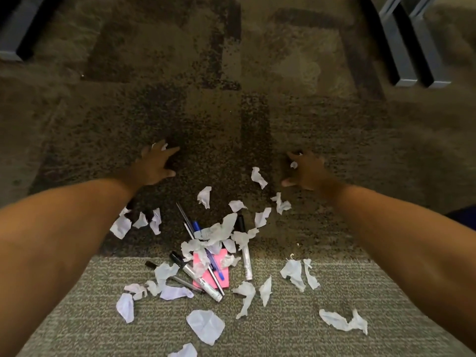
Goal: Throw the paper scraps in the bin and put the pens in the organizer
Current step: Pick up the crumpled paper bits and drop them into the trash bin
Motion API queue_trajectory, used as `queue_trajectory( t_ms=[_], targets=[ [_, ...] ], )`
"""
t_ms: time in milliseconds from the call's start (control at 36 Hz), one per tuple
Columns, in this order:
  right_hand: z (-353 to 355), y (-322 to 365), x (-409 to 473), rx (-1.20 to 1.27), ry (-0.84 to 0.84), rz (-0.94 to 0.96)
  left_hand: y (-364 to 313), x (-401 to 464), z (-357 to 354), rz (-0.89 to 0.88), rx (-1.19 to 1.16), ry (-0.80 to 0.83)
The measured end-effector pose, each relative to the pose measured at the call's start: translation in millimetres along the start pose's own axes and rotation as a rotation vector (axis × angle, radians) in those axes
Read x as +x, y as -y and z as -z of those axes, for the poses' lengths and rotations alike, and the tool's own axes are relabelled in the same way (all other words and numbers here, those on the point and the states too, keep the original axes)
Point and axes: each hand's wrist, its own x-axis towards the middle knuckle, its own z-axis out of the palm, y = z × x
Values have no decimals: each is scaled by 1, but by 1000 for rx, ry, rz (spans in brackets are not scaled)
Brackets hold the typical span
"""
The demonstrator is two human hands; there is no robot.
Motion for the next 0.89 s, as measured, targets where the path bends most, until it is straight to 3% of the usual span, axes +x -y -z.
queue_trajectory(
  t_ms=[194,306,583,889],
  targets=[
    [-13,8,-28,141,-167,6,-10,-29,-16,-39,-109,-355],
    [-23,12,-54,67,-264,24,-10,-49,-19,26,-180,-356],
    [-30,9,-108,51,-126,-116,-12,-111,1,286,-492,-440],
    [26,6,-166,92,-131,-21,-22,-155,84,450,-463,-585]
  ],
)
